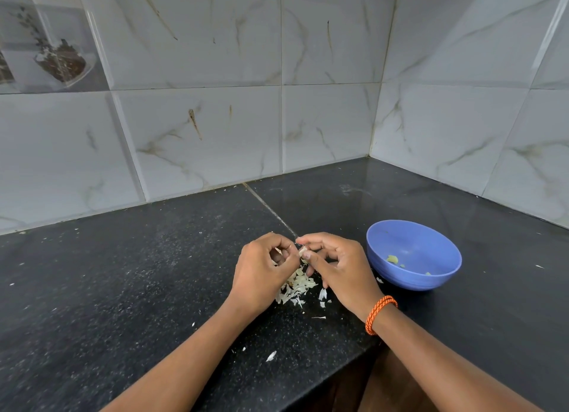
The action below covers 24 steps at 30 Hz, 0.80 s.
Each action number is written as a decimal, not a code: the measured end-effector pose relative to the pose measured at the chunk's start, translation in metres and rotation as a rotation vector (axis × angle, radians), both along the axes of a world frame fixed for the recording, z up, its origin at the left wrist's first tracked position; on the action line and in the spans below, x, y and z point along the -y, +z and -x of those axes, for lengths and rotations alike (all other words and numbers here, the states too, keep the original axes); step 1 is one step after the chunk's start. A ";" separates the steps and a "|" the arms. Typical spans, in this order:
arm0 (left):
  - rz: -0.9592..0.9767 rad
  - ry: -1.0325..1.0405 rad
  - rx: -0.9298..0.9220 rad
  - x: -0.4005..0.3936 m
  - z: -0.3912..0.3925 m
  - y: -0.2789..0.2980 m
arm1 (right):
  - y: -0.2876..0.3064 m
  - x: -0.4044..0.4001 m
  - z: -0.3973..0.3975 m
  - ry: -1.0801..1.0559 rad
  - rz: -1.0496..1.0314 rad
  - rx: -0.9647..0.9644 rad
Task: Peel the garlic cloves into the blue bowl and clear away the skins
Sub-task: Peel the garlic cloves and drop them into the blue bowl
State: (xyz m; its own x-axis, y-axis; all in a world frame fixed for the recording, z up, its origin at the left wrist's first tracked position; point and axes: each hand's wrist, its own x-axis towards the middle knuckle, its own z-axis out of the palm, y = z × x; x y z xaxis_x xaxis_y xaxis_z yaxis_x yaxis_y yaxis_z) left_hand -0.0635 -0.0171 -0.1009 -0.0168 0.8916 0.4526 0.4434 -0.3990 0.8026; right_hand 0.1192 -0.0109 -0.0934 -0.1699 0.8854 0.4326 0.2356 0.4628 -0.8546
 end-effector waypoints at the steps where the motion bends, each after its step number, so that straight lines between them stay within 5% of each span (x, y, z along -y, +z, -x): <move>1: -0.005 0.006 -0.007 0.000 -0.001 0.000 | 0.000 0.000 0.000 0.002 -0.002 -0.001; 12: 0.001 0.041 0.011 0.004 -0.007 0.003 | 0.001 0.004 0.001 -0.007 -0.029 -0.033; 24: 0.128 -0.096 0.284 0.009 -0.010 0.008 | -0.002 0.002 0.000 0.031 -0.112 -0.040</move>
State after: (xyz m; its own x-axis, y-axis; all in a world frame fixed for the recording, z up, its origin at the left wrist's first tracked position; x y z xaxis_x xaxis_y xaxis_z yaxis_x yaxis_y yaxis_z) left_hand -0.0532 -0.0265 -0.0933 -0.0396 0.9446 0.3259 0.1596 -0.3160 0.9352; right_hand 0.1194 -0.0132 -0.0950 -0.1767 0.8260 0.5353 0.1863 0.5621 -0.8058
